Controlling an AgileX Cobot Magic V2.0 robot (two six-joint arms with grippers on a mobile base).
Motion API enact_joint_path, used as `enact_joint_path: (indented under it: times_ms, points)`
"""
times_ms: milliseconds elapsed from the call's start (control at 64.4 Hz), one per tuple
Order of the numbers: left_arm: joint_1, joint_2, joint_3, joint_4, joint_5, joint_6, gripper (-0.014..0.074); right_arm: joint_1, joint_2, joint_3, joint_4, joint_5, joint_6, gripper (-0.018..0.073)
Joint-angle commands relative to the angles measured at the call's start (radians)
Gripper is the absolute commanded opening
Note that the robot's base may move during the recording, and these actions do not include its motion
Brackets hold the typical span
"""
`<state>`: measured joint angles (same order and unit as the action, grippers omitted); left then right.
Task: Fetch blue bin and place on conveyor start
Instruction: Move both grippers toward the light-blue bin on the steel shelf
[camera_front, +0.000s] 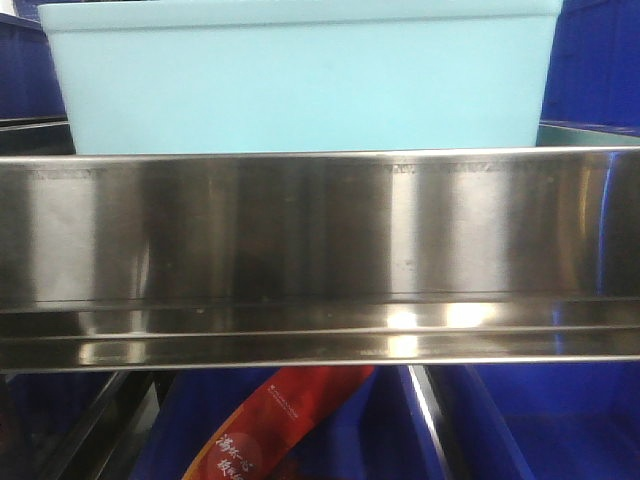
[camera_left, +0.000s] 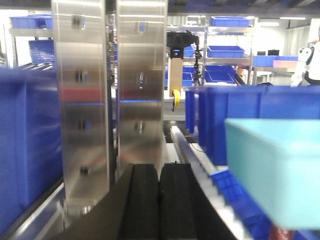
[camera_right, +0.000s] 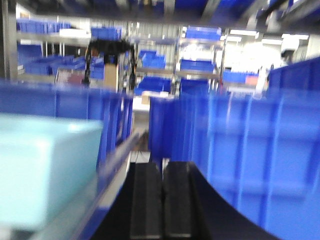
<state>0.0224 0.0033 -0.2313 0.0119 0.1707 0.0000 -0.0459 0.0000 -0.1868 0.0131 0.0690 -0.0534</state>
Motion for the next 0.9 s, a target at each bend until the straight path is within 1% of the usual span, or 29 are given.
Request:
enact_joint_path:
  times_ms: [0, 93, 186, 279, 341, 450, 543, 636, 776, 838, 884]
  points:
    - [-0.006, -0.003, -0.109, 0.004, 0.113, -0.008, -0.0111, -0.001, 0.006, -0.114, 0.000, 0.084, 0.000, -0.0166]
    - [-0.006, 0.032, -0.210, 0.004, 0.189, -0.008, -0.0111, -0.001, 0.066, -0.229, 0.000, 0.151, 0.000, -0.0166]
    - [-0.006, 0.112, -0.295, 0.004, 0.274, -0.008, -0.0111, -0.001, 0.158, -0.320, 0.000, 0.188, 0.000, -0.0166]
    - [-0.006, 0.222, -0.402, 0.004, 0.380, -0.008, -0.0111, -0.001, 0.253, -0.403, 0.000, 0.232, 0.000, -0.0166]
    - [-0.006, 0.320, -0.471, 0.004, 0.486, -0.008, -0.0111, -0.001, 0.340, -0.462, 0.000, 0.281, 0.000, -0.0166]
    - [-0.006, 0.463, -0.578, 0.004, 0.608, -0.008, -0.0111, -0.001, 0.479, -0.578, 0.000, 0.414, 0.000, -0.0166]
    - [-0.006, 0.555, -0.623, 0.004, 0.598, -0.008, -0.0111, -0.001, 0.591, -0.660, 0.000, 0.493, 0.000, -0.0166]
    - [-0.006, 0.616, -0.635, 0.004, 0.544, -0.008, -0.0111, -0.001, 0.683, -0.711, 0.000, 0.497, 0.000, -0.0166]
    - [-0.006, 0.663, -0.635, 0.000, 0.515, -0.008, -0.0111, -0.001, 0.761, -0.724, 0.002, 0.485, 0.000, -0.0166]
    - [-0.006, 0.678, -0.639, 0.000, 0.503, -0.008, -0.0111, -0.001, 0.776, -0.724, 0.018, 0.491, 0.000, -0.0166]
    - [-0.006, 0.692, -0.644, 0.002, 0.503, -0.006, -0.0111, -0.001, 0.792, -0.724, 0.068, 0.477, 0.015, -0.0166]
